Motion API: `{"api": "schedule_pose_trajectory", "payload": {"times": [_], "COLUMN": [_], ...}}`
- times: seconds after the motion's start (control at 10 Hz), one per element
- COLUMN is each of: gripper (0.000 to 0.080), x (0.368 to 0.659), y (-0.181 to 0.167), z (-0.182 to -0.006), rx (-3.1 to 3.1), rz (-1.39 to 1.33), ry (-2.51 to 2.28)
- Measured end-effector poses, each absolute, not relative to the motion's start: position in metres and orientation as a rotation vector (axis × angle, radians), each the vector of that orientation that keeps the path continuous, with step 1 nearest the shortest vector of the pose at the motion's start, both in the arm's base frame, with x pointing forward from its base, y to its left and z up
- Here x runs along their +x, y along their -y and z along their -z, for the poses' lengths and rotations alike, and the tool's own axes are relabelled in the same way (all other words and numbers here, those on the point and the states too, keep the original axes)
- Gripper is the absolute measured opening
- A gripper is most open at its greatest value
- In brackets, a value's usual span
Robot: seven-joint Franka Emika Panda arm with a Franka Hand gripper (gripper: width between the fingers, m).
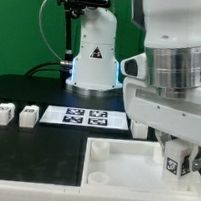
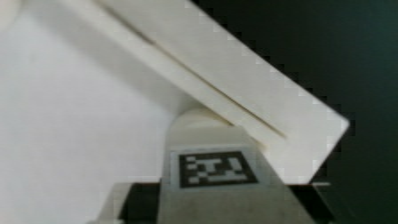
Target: Assemble one leg
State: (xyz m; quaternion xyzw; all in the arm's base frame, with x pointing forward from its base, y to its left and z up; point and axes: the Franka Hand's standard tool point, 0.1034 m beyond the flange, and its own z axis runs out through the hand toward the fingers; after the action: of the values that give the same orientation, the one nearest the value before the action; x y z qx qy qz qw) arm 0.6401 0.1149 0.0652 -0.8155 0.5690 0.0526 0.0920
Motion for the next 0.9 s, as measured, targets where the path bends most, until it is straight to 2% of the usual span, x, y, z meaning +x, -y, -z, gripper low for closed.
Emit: {"api": "schedule_pose_trajectory", "payload": {"times": [0.3, 0.7, 0.8, 0.9], "gripper": [0.0292, 0.0292, 0.0516, 0.0516], "x": [0.6417, 0.6414, 0.6412, 0.6412], "y": [-0.1201, -0.1187, -0.1192, -0.1194], "z": [-0.0631, -0.0623, -0.0623, -0.0622], "rx": [-1.921, -1.711, -1.712, -1.713], "rz": [-0.232, -0.255, -0.255, -0.255], "ry": [-2.215, -2.404, -2.403, -2.402]}}
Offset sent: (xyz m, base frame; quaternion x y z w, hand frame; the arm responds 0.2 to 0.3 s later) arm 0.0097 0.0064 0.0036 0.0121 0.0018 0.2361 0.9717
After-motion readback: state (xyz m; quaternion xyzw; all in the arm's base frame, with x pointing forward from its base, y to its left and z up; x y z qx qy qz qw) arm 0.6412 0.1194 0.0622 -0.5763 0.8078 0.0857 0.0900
